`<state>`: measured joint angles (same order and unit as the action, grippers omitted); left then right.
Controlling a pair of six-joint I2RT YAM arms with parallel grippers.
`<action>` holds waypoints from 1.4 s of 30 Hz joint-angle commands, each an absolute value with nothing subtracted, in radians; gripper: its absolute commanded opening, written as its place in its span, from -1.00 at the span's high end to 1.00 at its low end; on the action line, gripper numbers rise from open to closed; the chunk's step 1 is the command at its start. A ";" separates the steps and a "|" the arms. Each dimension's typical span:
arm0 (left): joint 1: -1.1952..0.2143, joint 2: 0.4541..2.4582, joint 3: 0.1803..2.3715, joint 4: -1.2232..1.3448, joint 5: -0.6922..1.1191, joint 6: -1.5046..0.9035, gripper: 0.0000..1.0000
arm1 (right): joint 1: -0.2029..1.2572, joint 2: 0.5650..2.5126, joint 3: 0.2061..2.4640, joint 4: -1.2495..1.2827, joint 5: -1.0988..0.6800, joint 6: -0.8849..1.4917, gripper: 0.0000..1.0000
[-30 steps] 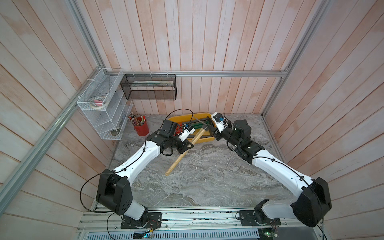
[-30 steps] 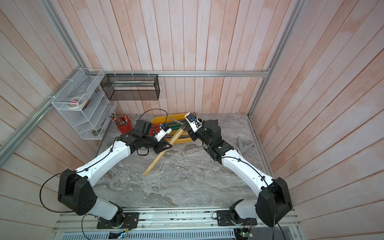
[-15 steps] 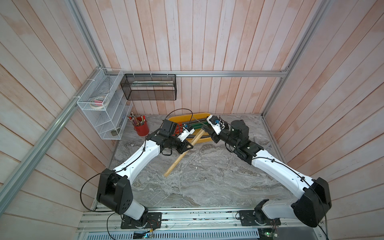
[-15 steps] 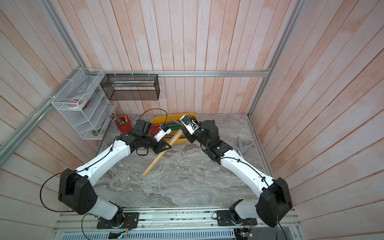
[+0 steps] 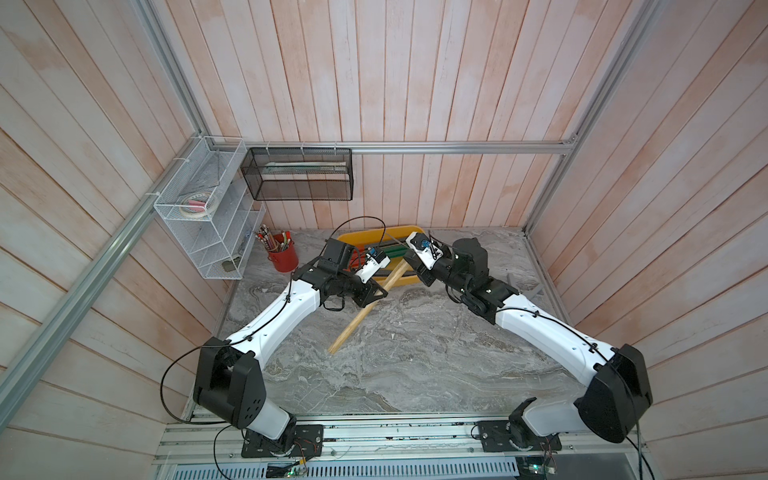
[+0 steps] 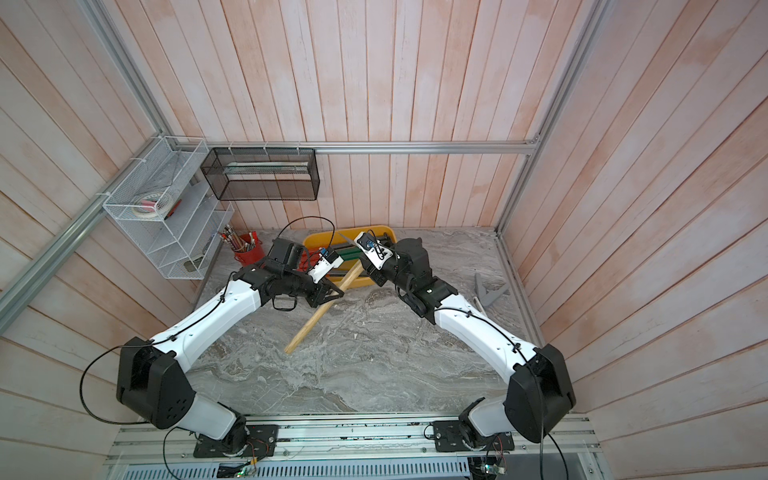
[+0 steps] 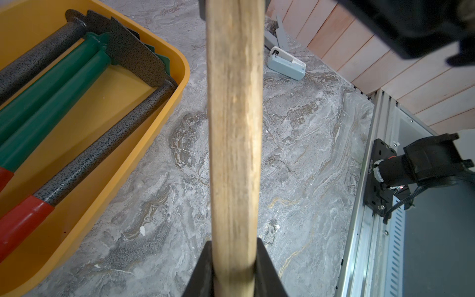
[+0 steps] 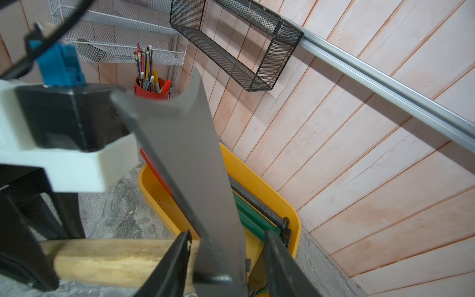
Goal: Put the small hoe into the storage box
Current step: Place the hoe in the storage box.
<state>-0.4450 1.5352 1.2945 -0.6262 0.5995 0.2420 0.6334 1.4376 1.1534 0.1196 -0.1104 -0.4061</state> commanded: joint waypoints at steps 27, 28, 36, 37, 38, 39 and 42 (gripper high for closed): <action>-0.424 1.307 1.175 -0.220 0.158 0.113 -1.00 | 0.584 1.699 1.453 -0.067 0.101 -0.279 1.00; -0.418 1.285 1.160 -0.196 0.126 0.108 -1.00 | 0.575 1.714 1.462 -0.067 0.100 -0.263 1.00; -0.367 1.177 1.081 -0.097 0.061 0.056 -1.00 | 0.472 1.843 1.549 -0.018 0.020 -0.014 1.00; -0.366 1.177 1.077 -0.097 0.059 0.054 -0.99 | 0.467 1.859 1.561 -0.014 0.014 -0.001 1.00; -0.366 1.174 1.074 -0.097 0.061 0.053 -0.99 | 0.461 1.879 1.578 -0.010 0.006 0.011 1.00; -0.364 1.173 1.072 -0.097 0.060 0.051 -0.99 | 0.456 1.898 1.591 -0.001 0.005 0.017 1.00; -0.362 1.172 1.067 -0.098 0.058 0.048 -1.00 | 0.445 1.954 1.629 0.017 -0.003 0.022 1.00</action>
